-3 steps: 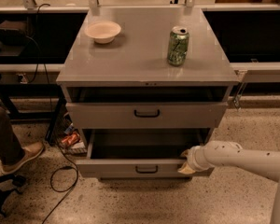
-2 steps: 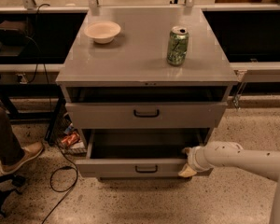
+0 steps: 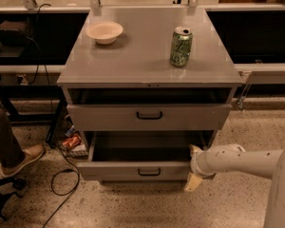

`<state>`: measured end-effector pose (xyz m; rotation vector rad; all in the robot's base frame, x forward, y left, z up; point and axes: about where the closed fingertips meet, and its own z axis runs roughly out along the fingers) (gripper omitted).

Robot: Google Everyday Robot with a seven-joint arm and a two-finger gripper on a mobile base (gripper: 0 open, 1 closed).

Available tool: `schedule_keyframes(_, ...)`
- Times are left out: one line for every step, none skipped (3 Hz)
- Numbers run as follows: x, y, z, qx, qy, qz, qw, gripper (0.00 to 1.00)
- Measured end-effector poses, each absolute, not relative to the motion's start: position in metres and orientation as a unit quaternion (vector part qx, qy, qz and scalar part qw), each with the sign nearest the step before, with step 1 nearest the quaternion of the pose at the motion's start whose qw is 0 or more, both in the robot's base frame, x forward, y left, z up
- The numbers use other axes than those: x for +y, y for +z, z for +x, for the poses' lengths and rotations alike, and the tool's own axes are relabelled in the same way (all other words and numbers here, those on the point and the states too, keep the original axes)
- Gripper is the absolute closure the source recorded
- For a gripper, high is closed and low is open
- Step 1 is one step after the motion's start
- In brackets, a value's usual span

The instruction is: Open middle drawer

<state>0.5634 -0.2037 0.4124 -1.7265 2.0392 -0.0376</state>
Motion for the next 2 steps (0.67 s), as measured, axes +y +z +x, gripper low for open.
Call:
schedule_keyframes(-0.208,0.412,0.548,0.744,-0.014,-0.629,0.223,0.0)
schedule_keyframes(-0.212,0.405,0.536,0.75,-0.001,-0.625,0.218,0.18)
